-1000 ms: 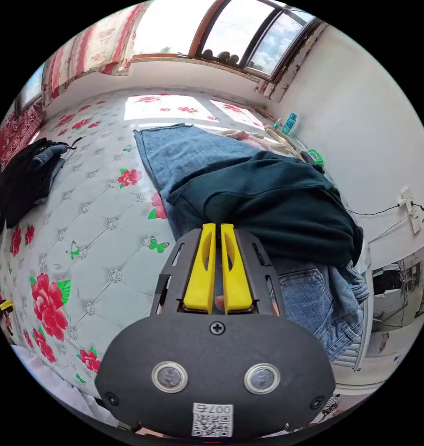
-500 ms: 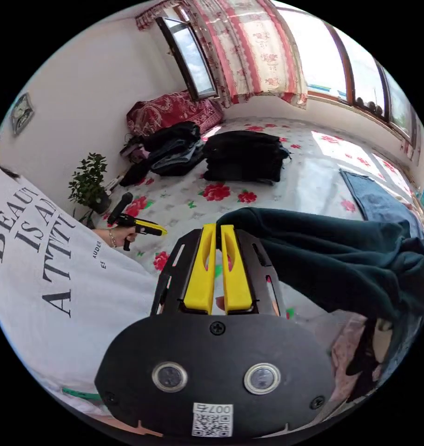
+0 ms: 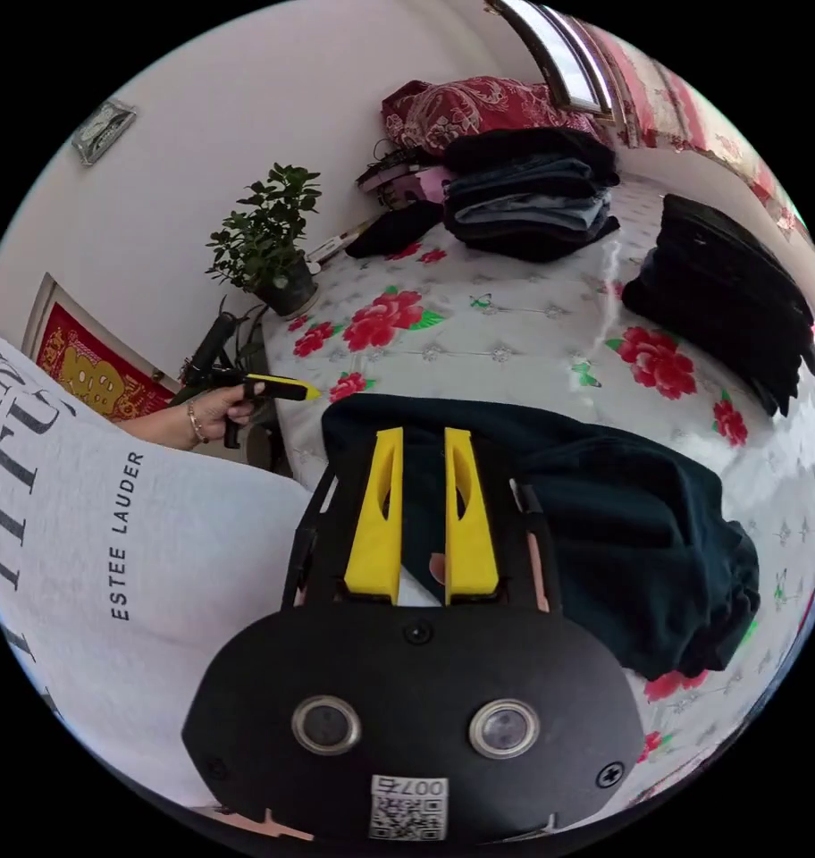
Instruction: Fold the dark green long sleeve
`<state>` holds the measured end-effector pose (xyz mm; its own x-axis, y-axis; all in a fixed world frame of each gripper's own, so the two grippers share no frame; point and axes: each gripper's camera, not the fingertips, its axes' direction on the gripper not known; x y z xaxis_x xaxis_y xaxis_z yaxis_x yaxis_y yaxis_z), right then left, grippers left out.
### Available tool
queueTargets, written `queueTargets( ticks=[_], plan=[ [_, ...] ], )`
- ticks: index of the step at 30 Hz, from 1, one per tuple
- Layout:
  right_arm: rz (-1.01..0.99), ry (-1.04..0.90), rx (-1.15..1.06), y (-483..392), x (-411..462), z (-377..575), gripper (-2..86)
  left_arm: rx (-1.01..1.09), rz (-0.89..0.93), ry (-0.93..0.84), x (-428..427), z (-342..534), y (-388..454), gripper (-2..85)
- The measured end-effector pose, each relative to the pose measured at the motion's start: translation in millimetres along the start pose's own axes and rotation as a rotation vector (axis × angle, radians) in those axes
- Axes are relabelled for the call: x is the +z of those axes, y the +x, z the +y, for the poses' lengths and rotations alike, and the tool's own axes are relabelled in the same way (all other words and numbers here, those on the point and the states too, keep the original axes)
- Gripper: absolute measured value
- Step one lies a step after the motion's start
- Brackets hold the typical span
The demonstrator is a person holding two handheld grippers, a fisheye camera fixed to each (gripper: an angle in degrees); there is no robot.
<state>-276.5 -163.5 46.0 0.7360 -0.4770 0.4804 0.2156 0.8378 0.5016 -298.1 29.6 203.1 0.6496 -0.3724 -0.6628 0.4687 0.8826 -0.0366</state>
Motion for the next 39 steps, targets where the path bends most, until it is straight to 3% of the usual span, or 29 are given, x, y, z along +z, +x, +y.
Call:
queueTargets(
  ticks=[2, 6, 8, 10, 15, 18, 23, 25, 27, 29, 31, 34, 39],
  plan=[
    [0.215, -0.043, 0.062, 43.9, 2.7, -3.7, 5.7, 0.033, 0.06, -0.006, -4.2, 2.5, 1.2, 10.0],
    [0.324, -0.126, 0.19, 102.3, 28.0, -6.5, 6.8, 0.096, 0.141, -0.105, 26.8, -18.7, 31.8, 12.2],
    [0.322, -0.279, 0.232, 117.9, 72.9, 6.1, 7.0, 0.091, -0.021, -0.168, 45.3, -39.4, 56.3, 11.5],
    [0.407, -0.2, 0.212, 99.7, 78.0, 22.6, 6.8, 0.177, -0.038, -0.17, 52.6, -58.8, 75.8, 8.3],
    [0.308, -0.33, 0.133, 40.1, 78.9, 57.5, 6.5, 0.33, -0.134, -0.079, 35.0, -114.2, 112.6, 6.2],
    [0.015, -0.41, 0.108, 36.5, 61.0, 70.2, 6.3, 0.355, -0.085, -0.006, 11.8, -142.1, 120.7, 5.9],
    [0.307, -0.08, 0.261, 150.7, -39.4, 16.7, 6.9, 0.367, -0.033, 0.015, -12.4, -148.7, 130.0, 5.8],
    [0.394, -0.072, 0.332, 209.8, -49.4, -2.8, 7.4, 0.366, -0.009, 0.033, -23.7, -143.6, 134.5, 5.8],
    [0.395, -0.118, 0.439, 270.2, -41.3, -12.5, 7.6, 0.351, 0.019, 0.047, -36.8, -140.7, 138.5, 5.8],
    [0.206, -0.222, 0.565, 326.5, -11.4, -15.3, 7.2, 0.352, 0.069, 0.075, -56.2, -141.5, 146.1, 5.6],
    [0.112, -0.275, 0.576, 329.2, 5.5, -18.4, 6.3, 0.377, 0.076, 0.106, -72.3, -146.2, 157.1, 5.5],
    [0.194, -0.251, 0.437, 287.9, -15.5, -24.3, 4.7, 0.444, 0.079, 0.2, -106.6, -158.6, 183.0, 5.4],
    [0.304, 0.154, 0.242, 178.7, -176.7, 19.3, 3.8, 0.671, 0.057, 0.443, -190.6, -131.8, 227.2, 5.3]
  ],
)
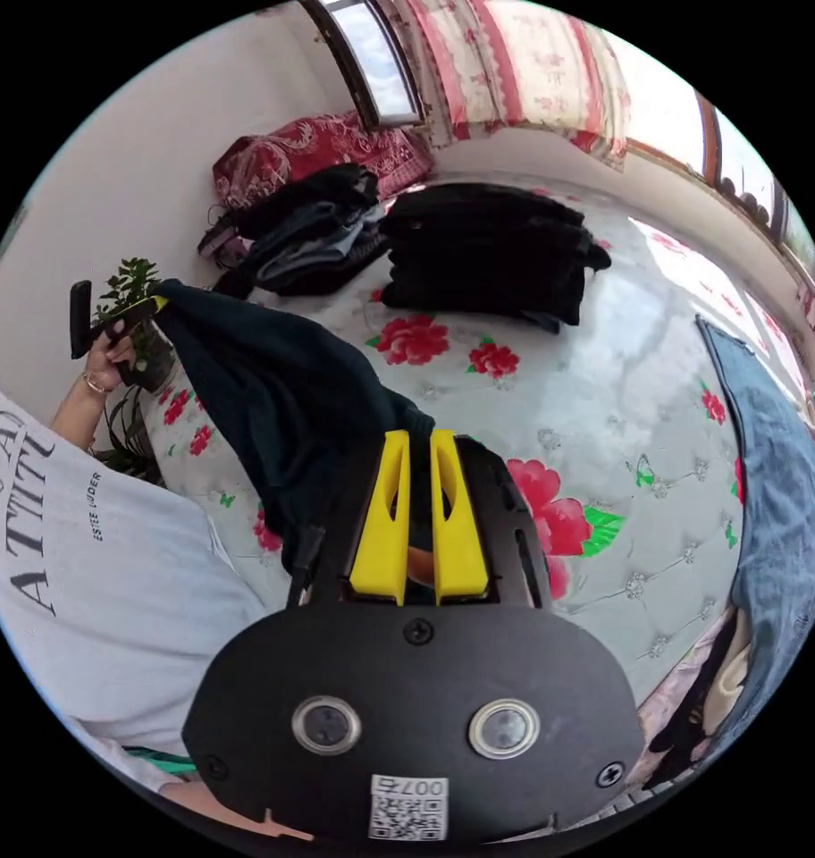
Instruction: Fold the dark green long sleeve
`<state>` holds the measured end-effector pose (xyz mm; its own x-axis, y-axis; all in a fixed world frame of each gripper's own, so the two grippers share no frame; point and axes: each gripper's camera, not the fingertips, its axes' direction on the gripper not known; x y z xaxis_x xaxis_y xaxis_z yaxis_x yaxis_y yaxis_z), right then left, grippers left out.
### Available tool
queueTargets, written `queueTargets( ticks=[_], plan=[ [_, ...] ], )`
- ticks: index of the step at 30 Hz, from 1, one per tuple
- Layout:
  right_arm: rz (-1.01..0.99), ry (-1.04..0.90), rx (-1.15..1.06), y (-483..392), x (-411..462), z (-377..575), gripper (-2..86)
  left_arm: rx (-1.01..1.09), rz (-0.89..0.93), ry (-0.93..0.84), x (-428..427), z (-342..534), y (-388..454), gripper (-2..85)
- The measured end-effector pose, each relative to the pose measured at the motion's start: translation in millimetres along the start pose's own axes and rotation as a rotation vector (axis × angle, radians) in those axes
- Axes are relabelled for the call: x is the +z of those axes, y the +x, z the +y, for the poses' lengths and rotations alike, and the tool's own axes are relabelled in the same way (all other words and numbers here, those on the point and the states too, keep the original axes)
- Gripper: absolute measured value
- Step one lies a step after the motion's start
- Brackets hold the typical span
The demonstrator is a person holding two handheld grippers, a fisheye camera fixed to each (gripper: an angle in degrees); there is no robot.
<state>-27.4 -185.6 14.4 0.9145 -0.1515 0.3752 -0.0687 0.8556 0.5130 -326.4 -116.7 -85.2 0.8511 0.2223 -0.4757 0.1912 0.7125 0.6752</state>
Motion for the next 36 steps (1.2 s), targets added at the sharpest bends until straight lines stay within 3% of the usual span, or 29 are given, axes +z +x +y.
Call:
queueTargets(
  ticks=[2, 4, 8, 11, 15, 22, 24, 26, 28, 33, 36],
  plan=[
    [0.077, 0.054, -0.088, -42.2, -74.4, 41.1, 4.1, 0.155, -0.045, 0.025, -36.0, 12.6, 29.9, 5.4],
    [0.095, -0.01, -0.095, -68.0, -94.9, 76.1, 4.7, 0.213, -0.007, -0.069, -37.0, 32.7, 41.6, 5.6],
    [0.101, -0.215, 0.128, -86.5, -69.5, 157.8, 7.2, 0.033, 0.11, -0.379, 16.1, 111.8, 34.8, 8.0],
    [0.048, -0.128, 0.266, -86.3, -75.1, 169.8, 9.2, -0.1, 0.098, -0.429, 31.0, 151.1, 34.1, 8.7],
    [0.062, -0.078, 0.223, -84.8, -75.5, 135.1, 11.1, -0.14, 0.102, -0.443, 46.1, 160.4, 39.4, 9.4],
    [0.017, -0.15, -0.105, -113.7, -35.0, -7.2, 12.3, -0.054, 0.2, -0.528, 99.4, 156.3, 75.7, 12.0],
    [0.016, -0.206, -0.154, -125.9, -18.1, -29.9, 11.9, -0.02, 0.189, -0.577, 116.5, 167.1, 96.0, 11.7],
    [0.055, -0.417, -0.143, -131.5, 16.5, -34.8, 10.3, 0.038, 0.082, -0.651, 132.5, 181.9, 122.2, 7.9],
    [-0.037, -0.472, -0.073, -131.2, 16.4, -26.4, 8.1, 0.066, 0.023, -0.659, 129.6, 182.6, 136.4, 4.0],
    [-0.07, -0.149, 0.026, -145.4, -113.1, 7.7, 2.7, 0.055, -0.01, -0.57, 83.4, 162.3, 149.5, -0.1],
    [0.036, 0.016, 0.011, -176.2, -218.7, 24.0, 1.2, 0.011, 0.005, -0.369, 19.4, 126.3, 152.3, -0.6]
  ],
)
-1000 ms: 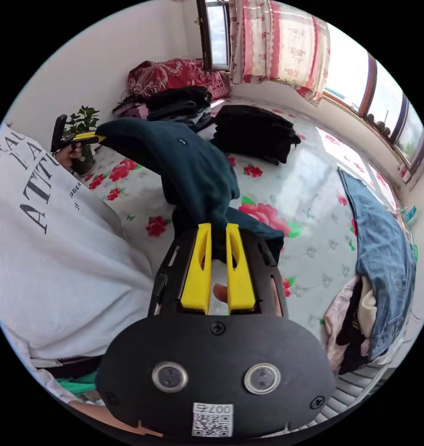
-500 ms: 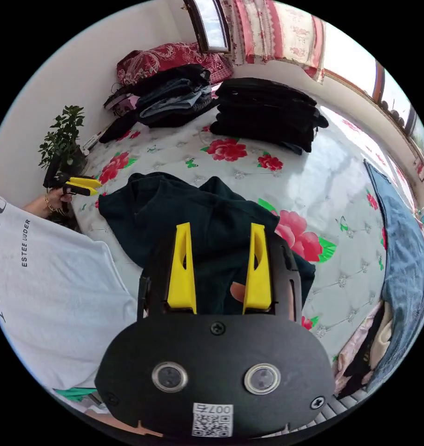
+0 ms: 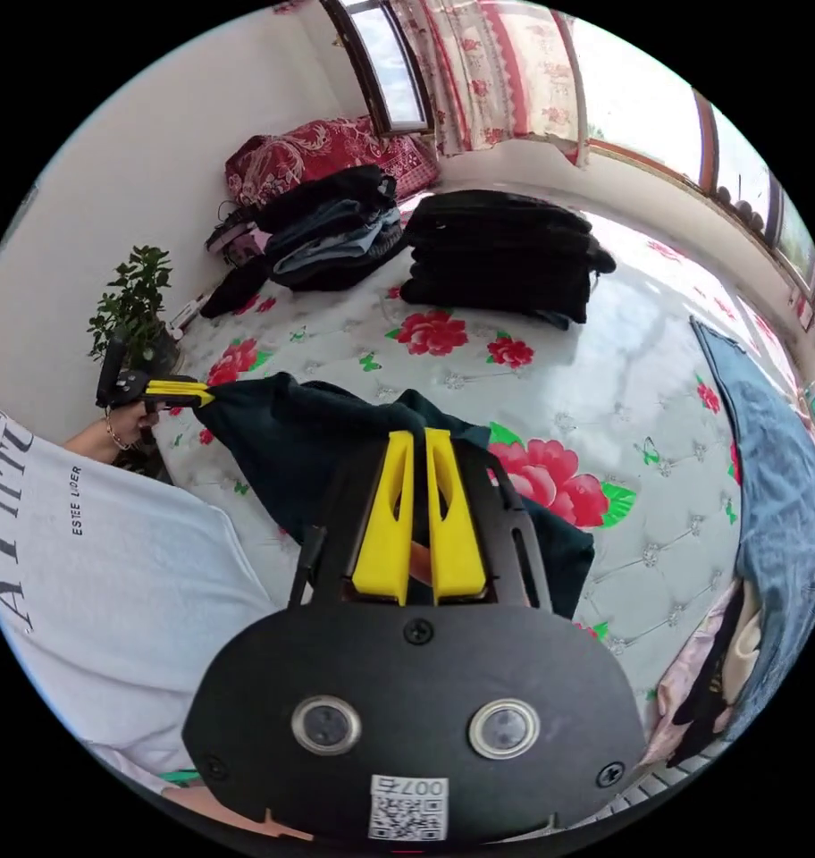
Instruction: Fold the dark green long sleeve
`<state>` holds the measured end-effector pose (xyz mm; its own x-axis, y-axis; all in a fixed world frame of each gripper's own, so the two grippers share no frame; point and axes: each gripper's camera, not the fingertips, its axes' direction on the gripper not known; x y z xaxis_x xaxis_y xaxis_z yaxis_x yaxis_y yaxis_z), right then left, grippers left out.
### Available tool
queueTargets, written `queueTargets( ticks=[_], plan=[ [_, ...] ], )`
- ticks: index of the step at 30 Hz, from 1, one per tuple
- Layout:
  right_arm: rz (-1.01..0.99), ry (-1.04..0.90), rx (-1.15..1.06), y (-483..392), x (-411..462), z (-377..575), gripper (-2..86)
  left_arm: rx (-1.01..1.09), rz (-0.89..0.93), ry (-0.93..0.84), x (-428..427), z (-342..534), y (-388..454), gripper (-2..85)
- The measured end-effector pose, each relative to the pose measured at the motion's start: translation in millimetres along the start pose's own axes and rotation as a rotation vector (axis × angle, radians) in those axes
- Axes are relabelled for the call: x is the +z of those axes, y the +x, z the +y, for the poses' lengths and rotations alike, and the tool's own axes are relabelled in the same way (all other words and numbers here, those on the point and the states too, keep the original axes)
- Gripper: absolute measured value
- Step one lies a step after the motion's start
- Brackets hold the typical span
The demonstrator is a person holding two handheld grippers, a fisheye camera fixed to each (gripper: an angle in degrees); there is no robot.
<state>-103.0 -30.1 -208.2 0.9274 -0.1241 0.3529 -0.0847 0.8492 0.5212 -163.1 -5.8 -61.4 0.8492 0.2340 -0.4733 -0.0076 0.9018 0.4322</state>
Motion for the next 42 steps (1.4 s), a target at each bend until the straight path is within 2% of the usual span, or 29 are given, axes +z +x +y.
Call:
queueTargets(
  ticks=[3, 5, 6, 8, 11, 16, 21, 23, 27, 30, 32, 33, 35, 39, 41, 42],
  plan=[
    [0.139, 0.24, -0.021, -33.0, -125.5, 13.0, 0.6, 0.002, 0.039, 0.274, -93.9, -12.9, 12.1, -0.8],
    [0.213, 0.472, -0.024, -62.7, -227.9, 28.8, 0.3, 0.037, 0.052, 0.526, -172.6, -12.3, 32.2, -0.9],
    [0.24, 0.523, -0.026, -71.9, -250.7, 33.0, 0.3, 0.051, 0.044, 0.596, -192.6, -9.3, 39.8, -0.9],
    [0.345, 0.748, -0.049, -115.4, -335.5, 56.1, 0.3, 0.119, -0.012, 0.822, -268.5, 5.0, 78.6, -0.9],
    [0.487, 1.008, -0.074, -171.7, -423.3, 93.2, 0.2, 0.218, -0.099, 1.045, -353.4, 33.6, 134.4, -0.9],
    [0.618, 1.323, -0.146, -233.7, -515.4, 146.9, 0.1, 0.319, -0.283, 1.306, -436.4, 86.1, 209.2, -0.9],
    [0.692, 1.372, -0.276, -251.8, -542.3, 145.4, 0.1, 0.315, -0.549, 1.424, -455.5, 100.5, 250.5, -0.9],
    [0.674, 1.328, -0.299, -235.9, -534.5, 121.7, 0.1, 0.291, -0.614, 1.381, -445.8, 77.7, 246.0, -0.9],
    [0.62, 1.16, -0.25, -184.8, -495.2, 49.3, 0.4, 0.23, -0.511, 1.181, -407.3, -1.6, 195.2, -0.4],
    [0.565, 0.954, -0.168, -118.3, -429.0, -35.6, 1.1, 0.154, -0.391, 0.963, -332.1, -99.4, 123.7, 1.8],
    [0.482, 0.776, -0.007, -50.0, -353.0, -91.5, 2.1, -0.05, -0.301, 0.736, -247.1, -165.4, 48.2, 7.7],
    [0.47, 0.712, 0.011, -34.2, -330.4, -100.5, 2.4, -0.118, -0.294, 0.667, -224.8, -174.9, 29.6, 7.8],
    [0.465, 0.462, 0.141, 25.5, -236.2, -106.6, 3.0, -0.337, -0.326, 0.48, -141.9, -170.0, -31.4, 7.1],
    [0.413, 0.188, 0.235, 85.4, -106.0, -30.4, 2.8, -0.447, -0.269, 0.272, -30.5, -90.6, -77.8, 7.5],
    [0.306, -0.012, 0.304, 112.8, -30.5, 43.3, 2.4, -0.485, -0.245, 0.066, 38.2, -28.5, -85.2, 8.3],
    [0.282, -0.067, 0.334, 118.8, -13.5, 61.5, 2.6, -0.488, -0.232, 0.022, 53.0, -14.3, -84.4, 8.6]
  ],
)
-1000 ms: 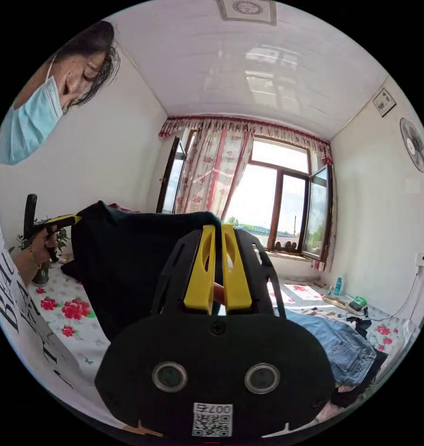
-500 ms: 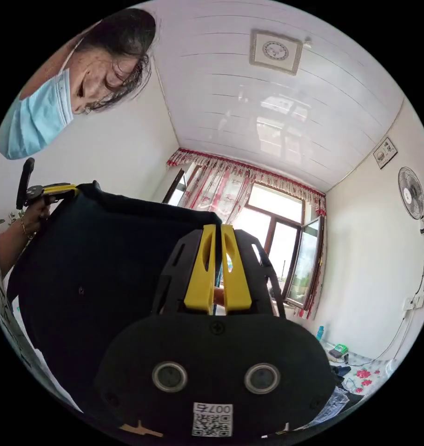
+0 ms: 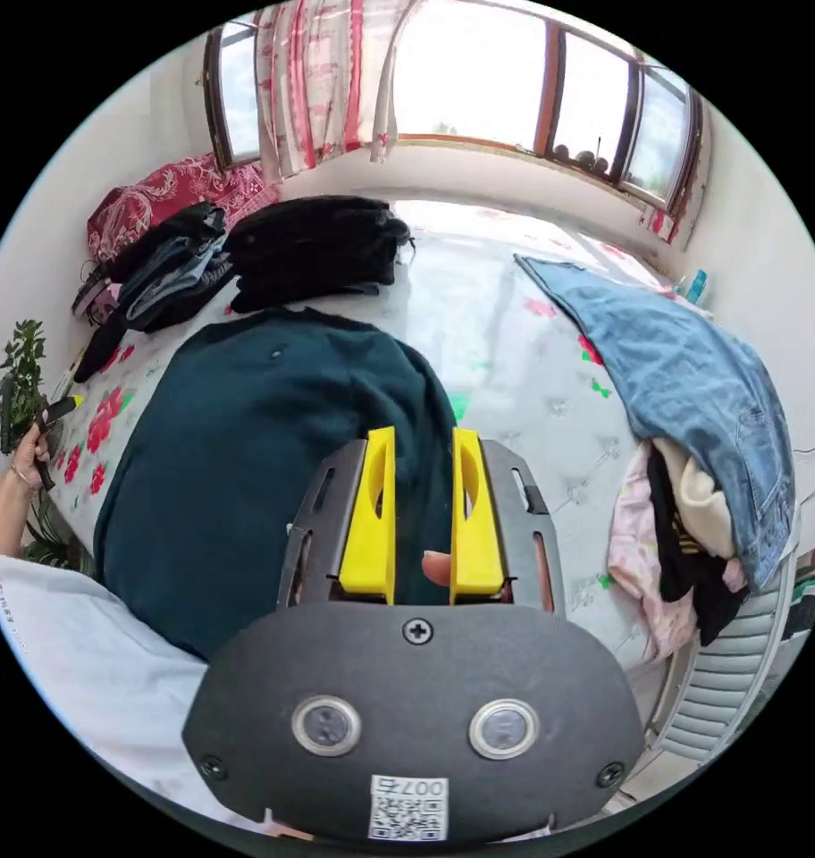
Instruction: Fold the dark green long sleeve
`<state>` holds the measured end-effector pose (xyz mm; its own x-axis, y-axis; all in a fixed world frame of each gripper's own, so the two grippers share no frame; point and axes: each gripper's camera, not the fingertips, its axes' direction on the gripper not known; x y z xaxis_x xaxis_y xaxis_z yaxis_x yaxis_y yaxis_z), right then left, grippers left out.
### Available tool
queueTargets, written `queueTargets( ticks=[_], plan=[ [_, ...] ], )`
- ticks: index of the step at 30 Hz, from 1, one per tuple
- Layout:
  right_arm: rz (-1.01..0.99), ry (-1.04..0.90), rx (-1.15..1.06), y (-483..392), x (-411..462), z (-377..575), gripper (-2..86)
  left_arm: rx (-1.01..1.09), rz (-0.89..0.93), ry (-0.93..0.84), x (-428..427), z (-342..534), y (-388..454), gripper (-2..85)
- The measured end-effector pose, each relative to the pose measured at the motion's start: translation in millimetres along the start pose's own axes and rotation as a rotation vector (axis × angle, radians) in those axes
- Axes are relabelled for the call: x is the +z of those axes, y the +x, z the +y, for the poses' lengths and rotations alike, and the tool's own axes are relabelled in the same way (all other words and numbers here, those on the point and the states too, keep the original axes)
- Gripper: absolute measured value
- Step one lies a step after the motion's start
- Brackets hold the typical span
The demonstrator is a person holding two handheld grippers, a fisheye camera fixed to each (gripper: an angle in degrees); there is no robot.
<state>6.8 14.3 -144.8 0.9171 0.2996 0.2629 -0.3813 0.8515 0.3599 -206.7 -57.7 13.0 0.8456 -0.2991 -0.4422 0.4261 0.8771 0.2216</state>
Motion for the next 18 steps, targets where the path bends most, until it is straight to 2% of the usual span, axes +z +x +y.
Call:
queueTargets(
  ticks=[2, 4, 6, 8, 10, 12, 14, 18],
  plan=[
    [-0.024, -0.179, 0.045, 14.6, 58.1, 47.1, 3.3, 0.013, 0.01, -0.154, 46.2, 44.8, -1.0, 10.1],
    [-0.001, -0.264, 0.068, 19.0, 89.0, 67.8, 3.7, 0.031, 0.027, -0.221, 70.3, 61.8, 7.9, 11.0],
    [0.036, -0.182, 0.027, 14.1, 97.9, 74.9, 4.0, 0.068, 0.022, -0.281, 93.8, 62.0, 23.0, 11.3],
    [0.031, -0.248, -0.097, 9.7, 119.3, 54.0, 4.3, 0.213, -0.073, -0.299, 114.5, 45.0, 50.3, 10.5],
    [0.051, -0.327, -0.109, 22.3, 135.3, 22.5, 3.6, 0.331, -0.133, -0.323, 127.5, 21.1, 62.8, 7.4],
    [0.204, -0.328, -0.064, 49.4, 141.6, -7.1, 2.9, 0.388, -0.361, -0.353, 142.6, -10.0, 57.3, 2.5],
    [0.377, -0.309, 0.016, 104.9, 136.8, -38.1, 2.8, 0.33, -0.491, -0.388, 148.1, -59.4, 11.9, 1.7],
    [0.443, -0.298, 0.258, 193.2, 106.5, -51.2, 3.7, 0.027, -0.489, -0.311, 100.1, -118.7, -84.3, 1.4]
  ],
)
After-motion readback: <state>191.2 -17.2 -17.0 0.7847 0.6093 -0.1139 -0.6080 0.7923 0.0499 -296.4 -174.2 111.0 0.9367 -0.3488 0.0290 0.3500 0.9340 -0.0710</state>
